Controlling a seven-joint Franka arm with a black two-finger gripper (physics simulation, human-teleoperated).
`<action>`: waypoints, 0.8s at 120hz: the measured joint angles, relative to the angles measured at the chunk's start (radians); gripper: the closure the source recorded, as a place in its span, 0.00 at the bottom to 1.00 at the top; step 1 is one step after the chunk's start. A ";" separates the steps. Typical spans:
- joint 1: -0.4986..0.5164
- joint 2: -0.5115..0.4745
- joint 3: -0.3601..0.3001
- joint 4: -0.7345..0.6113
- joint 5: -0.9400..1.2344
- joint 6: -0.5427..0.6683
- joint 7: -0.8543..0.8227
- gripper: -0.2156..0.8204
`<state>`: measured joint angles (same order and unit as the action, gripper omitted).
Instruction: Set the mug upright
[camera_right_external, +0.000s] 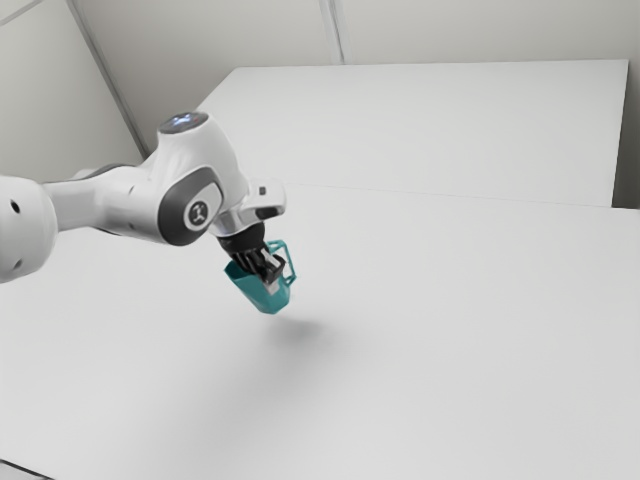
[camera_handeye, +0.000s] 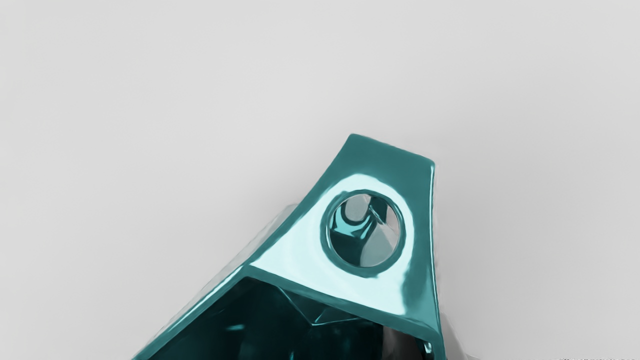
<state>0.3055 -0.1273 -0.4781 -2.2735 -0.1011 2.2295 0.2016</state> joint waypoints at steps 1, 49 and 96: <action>0.002 0.001 0.000 -0.001 0.009 0.000 -0.005 0.96; 0.094 0.095 0.000 -0.009 0.211 0.075 -0.170 0.96; 0.104 0.167 0.008 -0.002 0.286 0.140 -0.238 0.96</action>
<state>0.4094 0.0397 -0.4701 -2.2754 0.1848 2.3696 -0.0360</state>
